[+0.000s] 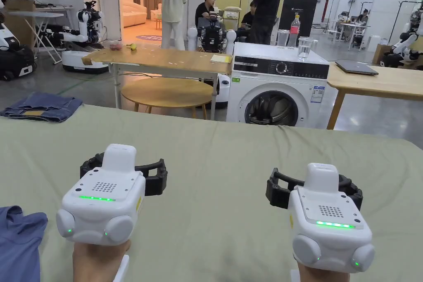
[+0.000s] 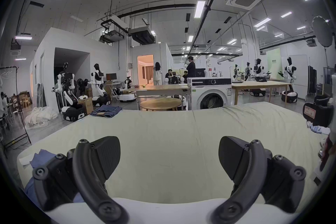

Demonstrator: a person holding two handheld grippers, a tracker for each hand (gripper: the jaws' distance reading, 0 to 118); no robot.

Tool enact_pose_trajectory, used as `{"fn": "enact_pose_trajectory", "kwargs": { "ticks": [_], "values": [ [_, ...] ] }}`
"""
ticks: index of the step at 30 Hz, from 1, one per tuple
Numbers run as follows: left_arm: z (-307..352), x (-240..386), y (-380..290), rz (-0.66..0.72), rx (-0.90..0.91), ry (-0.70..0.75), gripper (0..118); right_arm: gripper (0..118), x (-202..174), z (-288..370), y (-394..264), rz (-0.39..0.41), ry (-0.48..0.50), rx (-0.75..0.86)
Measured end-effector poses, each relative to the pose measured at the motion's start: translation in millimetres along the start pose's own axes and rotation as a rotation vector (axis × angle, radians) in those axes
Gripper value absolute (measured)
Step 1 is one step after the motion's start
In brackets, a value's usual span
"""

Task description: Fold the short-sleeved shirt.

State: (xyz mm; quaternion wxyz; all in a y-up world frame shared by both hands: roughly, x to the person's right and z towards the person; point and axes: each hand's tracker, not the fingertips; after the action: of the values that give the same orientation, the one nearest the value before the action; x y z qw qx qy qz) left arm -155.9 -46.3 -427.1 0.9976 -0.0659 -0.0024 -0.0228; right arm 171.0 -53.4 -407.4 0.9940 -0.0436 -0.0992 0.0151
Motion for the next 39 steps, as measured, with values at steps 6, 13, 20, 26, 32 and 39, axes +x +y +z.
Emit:
{"fn": "enact_pose_trajectory", "kwargs": {
  "ticks": [6,13,20,26,32,39],
  "values": [
    [2,-3,-1,0.013,-0.003,0.002,110,118,3,-1,0,-0.005,-0.016,-0.014],
    [5,-4,-2,0.032,-0.009,0.004,110,118,2,-1,-4,0.000,-0.015,-0.037],
    [5,-5,-2,0.037,-0.020,0.009,110,118,-1,-1,-7,0.019,-0.007,-0.051],
    [5,-7,-4,0.040,-0.029,0.000,110,118,0,0,-9,0.014,-0.003,-0.061],
    [4,-21,-4,0.225,-0.041,-0.052,110,118,11,-1,-6,-0.167,0.013,-0.093],
    [4,5,-1,-0.156,-0.045,0.030,110,118,6,0,-1,-0.031,-0.001,-0.041]
  ]
}}
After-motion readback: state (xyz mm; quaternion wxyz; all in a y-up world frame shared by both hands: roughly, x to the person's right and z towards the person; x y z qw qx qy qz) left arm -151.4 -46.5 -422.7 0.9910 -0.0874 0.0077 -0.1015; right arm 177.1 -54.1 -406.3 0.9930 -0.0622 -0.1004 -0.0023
